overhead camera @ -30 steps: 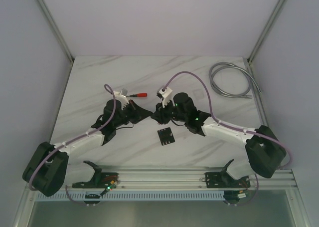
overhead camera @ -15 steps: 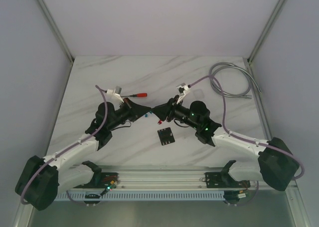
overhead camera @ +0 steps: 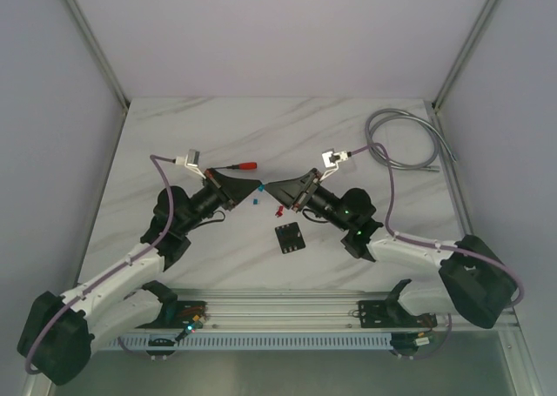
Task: Snap on the fuse box
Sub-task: Pick up the fuse from the center of the board.
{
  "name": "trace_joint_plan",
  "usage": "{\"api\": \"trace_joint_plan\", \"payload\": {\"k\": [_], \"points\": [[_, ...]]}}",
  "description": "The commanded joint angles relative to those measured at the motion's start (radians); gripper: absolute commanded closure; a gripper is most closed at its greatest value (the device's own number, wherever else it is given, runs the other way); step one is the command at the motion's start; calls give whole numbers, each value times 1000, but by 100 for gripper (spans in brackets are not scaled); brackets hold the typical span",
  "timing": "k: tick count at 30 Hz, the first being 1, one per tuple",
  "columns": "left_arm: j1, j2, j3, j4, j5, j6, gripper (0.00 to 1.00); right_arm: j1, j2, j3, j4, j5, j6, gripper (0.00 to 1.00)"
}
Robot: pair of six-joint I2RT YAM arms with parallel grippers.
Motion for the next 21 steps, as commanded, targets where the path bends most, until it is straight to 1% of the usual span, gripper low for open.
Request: {"api": "trace_joint_plan", "payload": {"k": [1, 16, 21], "points": [[-13, -9, -16, 76, -12, -55, 100, 4, 27, -8, 182, -25, 62, 66], [-32, -41, -24, 108, -35, -90, 100, 7, 51, -15, 183, 3, 75, 69], [-35, -52, -25, 110, -43, -95, 100, 11, 52, -9, 191, -8, 75, 70]]}}
